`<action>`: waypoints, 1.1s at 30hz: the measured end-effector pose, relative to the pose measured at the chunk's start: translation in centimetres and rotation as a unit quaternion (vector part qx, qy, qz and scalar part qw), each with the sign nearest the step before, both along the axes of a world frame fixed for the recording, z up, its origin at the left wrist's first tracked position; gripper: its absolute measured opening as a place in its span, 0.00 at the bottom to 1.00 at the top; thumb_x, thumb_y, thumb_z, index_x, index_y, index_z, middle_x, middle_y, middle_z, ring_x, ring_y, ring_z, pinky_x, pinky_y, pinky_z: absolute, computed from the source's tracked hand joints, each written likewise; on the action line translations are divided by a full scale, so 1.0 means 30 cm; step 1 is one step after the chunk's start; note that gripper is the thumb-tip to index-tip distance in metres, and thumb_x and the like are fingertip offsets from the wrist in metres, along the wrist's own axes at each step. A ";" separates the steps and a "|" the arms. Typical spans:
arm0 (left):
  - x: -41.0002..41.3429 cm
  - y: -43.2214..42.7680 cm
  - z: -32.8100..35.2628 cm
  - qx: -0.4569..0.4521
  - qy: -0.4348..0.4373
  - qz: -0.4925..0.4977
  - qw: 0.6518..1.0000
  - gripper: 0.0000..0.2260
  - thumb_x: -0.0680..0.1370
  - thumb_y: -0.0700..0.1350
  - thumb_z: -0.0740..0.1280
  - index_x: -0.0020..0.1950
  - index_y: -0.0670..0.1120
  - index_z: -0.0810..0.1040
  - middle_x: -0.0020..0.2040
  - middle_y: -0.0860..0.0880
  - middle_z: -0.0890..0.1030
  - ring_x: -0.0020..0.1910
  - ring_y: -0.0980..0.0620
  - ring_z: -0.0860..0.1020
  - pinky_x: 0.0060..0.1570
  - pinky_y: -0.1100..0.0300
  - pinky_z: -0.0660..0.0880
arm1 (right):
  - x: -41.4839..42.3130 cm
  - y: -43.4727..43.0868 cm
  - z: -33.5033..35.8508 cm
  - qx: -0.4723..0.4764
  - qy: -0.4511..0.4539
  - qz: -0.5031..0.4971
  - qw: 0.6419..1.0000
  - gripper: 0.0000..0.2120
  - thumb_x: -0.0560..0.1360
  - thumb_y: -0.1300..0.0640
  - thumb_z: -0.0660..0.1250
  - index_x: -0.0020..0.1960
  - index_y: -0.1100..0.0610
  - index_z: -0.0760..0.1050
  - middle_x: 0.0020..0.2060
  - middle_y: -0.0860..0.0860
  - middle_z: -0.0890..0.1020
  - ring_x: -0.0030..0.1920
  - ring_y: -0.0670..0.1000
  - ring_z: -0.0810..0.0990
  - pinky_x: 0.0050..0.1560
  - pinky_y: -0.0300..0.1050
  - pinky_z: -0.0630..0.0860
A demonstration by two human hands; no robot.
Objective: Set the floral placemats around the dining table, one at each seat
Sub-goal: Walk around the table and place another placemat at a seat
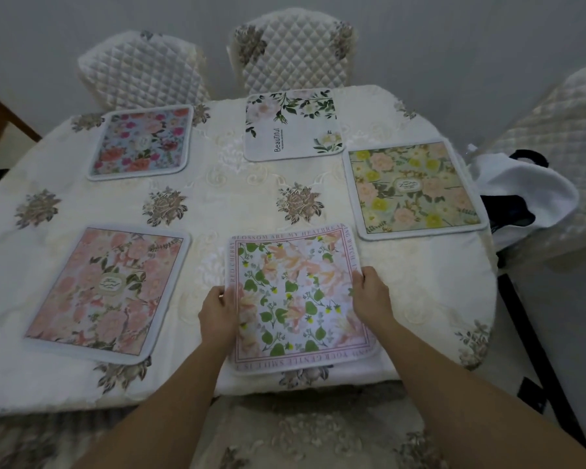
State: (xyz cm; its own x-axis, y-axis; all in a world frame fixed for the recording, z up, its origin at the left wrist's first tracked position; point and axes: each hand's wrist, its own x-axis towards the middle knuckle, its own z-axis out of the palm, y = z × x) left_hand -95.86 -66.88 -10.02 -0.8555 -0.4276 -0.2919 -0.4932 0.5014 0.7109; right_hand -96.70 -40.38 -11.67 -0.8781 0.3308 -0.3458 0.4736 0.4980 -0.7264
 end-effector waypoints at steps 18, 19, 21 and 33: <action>-0.045 -0.036 -0.050 -0.019 -0.034 0.013 0.999 0.09 0.79 0.44 0.67 0.56 0.40 0.79 0.49 0.45 0.83 0.45 0.51 0.77 0.46 0.60 0.70 | -0.004 0.077 -0.036 0.127 -0.053 0.003 0.990 0.12 0.80 0.50 0.61 0.46 0.57 0.74 0.36 0.52 0.79 0.35 0.51 0.76 0.34 0.45 0.69; -0.043 -0.039 -0.049 -0.028 -0.036 0.006 0.999 0.10 0.79 0.44 0.67 0.56 0.40 0.80 0.49 0.44 0.83 0.45 0.51 0.76 0.47 0.60 0.70 | 0.000 0.078 -0.035 0.130 -0.056 0.002 0.990 0.12 0.80 0.49 0.61 0.45 0.57 0.74 0.36 0.52 0.79 0.36 0.52 0.76 0.35 0.45 0.70; -0.040 -0.039 -0.046 -0.041 -0.040 -0.004 0.998 0.10 0.79 0.44 0.67 0.56 0.39 0.80 0.50 0.43 0.83 0.44 0.51 0.76 0.47 0.60 0.70 | 0.005 0.079 -0.034 0.130 -0.061 -0.001 0.990 0.12 0.79 0.49 0.62 0.45 0.57 0.74 0.36 0.52 0.79 0.36 0.52 0.77 0.36 0.46 0.72; -0.001 -0.056 -0.036 -0.058 -0.024 -0.045 0.997 0.09 0.80 0.44 0.67 0.55 0.40 0.79 0.50 0.44 0.83 0.43 0.53 0.75 0.43 0.63 0.69 | 0.018 0.081 -0.028 0.147 -0.065 0.015 0.987 0.12 0.80 0.48 0.61 0.45 0.57 0.73 0.38 0.53 0.79 0.37 0.53 0.76 0.36 0.46 0.71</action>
State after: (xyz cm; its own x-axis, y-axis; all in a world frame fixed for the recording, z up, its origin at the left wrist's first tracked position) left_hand -95.90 -68.55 -11.10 -0.8780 -0.3834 -0.2866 -0.4749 0.6224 0.6222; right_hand -96.18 -37.94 -12.49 -0.8435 0.4084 -0.3490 0.5352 0.6938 -0.4818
